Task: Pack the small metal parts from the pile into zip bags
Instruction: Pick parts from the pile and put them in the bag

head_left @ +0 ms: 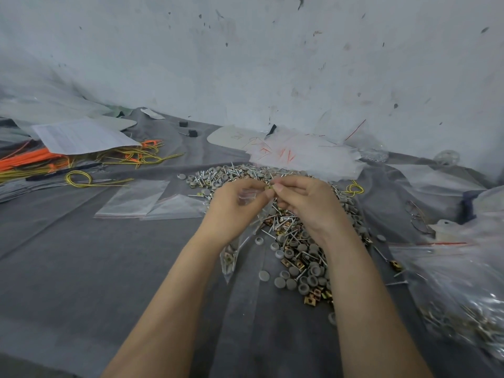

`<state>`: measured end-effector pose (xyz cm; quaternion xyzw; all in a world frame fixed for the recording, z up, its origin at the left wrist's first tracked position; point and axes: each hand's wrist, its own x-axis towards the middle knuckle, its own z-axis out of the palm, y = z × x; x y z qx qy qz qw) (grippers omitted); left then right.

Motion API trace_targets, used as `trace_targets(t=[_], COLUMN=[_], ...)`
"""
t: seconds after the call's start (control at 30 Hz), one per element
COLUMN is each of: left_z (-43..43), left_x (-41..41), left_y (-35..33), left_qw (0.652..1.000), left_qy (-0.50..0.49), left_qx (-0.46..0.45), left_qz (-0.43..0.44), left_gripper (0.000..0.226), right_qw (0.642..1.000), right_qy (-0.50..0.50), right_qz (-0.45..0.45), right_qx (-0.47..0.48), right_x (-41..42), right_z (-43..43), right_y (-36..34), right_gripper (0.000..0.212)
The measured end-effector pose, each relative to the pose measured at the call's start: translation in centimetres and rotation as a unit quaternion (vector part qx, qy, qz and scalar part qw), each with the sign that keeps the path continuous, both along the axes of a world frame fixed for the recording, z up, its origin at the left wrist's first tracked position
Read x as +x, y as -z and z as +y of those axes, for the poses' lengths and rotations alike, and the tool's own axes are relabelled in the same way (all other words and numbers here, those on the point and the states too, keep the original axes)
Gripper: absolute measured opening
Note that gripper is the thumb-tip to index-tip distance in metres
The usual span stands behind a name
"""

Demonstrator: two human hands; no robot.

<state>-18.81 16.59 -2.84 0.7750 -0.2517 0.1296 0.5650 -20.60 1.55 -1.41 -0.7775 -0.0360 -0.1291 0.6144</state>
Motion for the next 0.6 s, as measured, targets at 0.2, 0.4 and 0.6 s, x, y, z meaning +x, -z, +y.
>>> trace_targets(t=[0.2,0.4,0.6], left_z=[0.2,0.9,-0.1], left_x=[0.2,0.3,-0.3], left_y=[-0.1,0.7,0.5], left_qw=[0.999,0.997,0.987], left_qy=[-0.010,-0.070,-0.036], left_qx=[0.038,0.007,-0.148], left_qz=[-0.023,-0.006,0.048], left_gripper=[0.013,0.006,0.009], right_qw=[0.998,0.987,0.993], right_qy=[-0.030,0.111,0.089], right_qz=[-0.018,-0.072,-0.066], right_qx=[0.058,0.095,0.032], right_x=[-0.2,0.0,0.2], right_z=[-0.3,-1.6,-0.1], right_y=[1.0,1.2,1.4], right_gripper=[0.013,0.010,0.012])
